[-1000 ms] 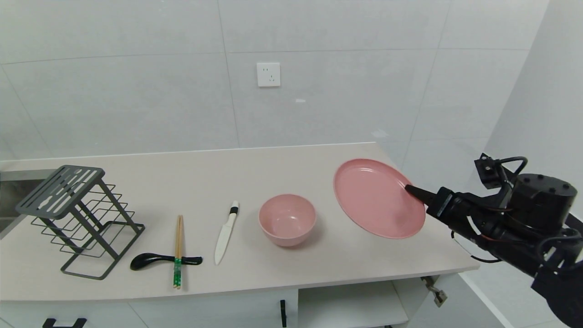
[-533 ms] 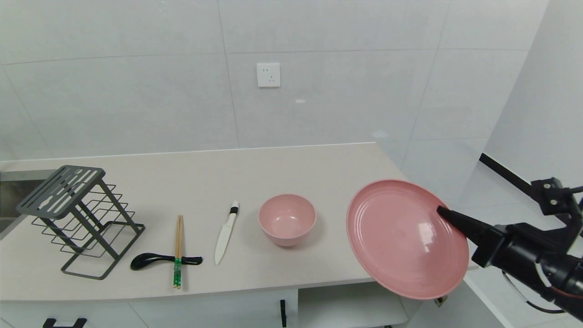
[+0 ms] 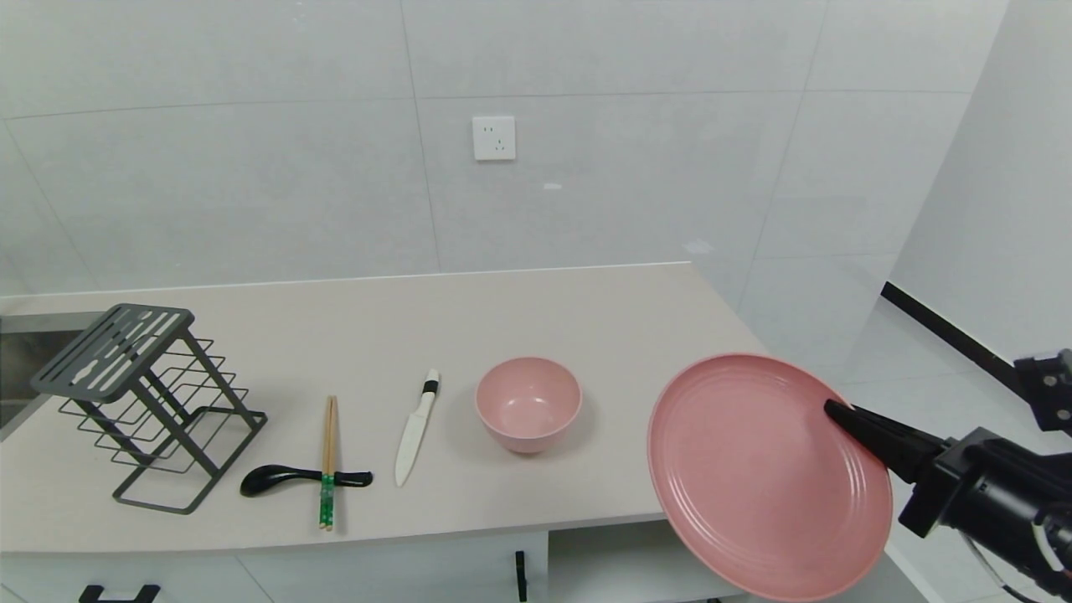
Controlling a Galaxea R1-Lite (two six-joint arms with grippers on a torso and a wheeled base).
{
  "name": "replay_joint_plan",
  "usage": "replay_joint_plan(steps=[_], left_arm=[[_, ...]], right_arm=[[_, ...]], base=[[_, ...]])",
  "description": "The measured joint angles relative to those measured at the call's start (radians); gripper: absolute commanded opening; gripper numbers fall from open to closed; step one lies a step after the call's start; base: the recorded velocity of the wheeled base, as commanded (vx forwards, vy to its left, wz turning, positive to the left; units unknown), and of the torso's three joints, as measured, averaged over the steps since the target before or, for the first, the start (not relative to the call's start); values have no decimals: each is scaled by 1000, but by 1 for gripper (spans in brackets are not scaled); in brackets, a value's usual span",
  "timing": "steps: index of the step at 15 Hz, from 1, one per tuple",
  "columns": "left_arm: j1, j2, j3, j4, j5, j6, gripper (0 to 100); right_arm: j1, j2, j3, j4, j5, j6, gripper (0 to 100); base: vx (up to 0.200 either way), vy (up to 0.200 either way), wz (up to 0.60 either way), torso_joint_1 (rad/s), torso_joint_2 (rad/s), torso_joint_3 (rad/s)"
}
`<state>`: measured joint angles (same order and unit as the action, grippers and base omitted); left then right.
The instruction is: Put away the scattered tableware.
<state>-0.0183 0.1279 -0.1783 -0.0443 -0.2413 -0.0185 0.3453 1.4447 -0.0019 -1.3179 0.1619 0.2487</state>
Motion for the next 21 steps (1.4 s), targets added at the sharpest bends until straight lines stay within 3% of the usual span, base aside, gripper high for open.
replay_joint_plan(steps=[3, 5, 10, 12, 16, 21], left_arm=[[-3, 173, -100, 1, -20, -16, 100], [-23, 295, -140, 1, -96, -17, 100], [-100, 537, -157, -36, -189, -12, 100], [-147, 658, -154, -86, -203, -14, 100], [-172, 833, -175, -118, -203, -21, 100], [-189, 1097, -297, -149, -201, -24, 100]], right_arm=[[-3, -3, 0, 0, 0, 0, 0], [-5, -4, 1, -2, 0, -3, 0], [-44, -10, 1, -8, 0, -2, 0], [-51, -14, 0, -9, 0, -3, 0], [-50, -35, 0, -5, 2, -2, 0], [-51, -43, 1, -3, 2, 0, 0]], base=[[0, 0, 0, 0, 0, 0], [0, 0, 0, 0, 0, 0], [0, 0, 0, 0, 0, 0], [0, 0, 0, 0, 0, 0], [0, 0, 0, 0, 0, 0], [0, 0, 0, 0, 0, 0]])
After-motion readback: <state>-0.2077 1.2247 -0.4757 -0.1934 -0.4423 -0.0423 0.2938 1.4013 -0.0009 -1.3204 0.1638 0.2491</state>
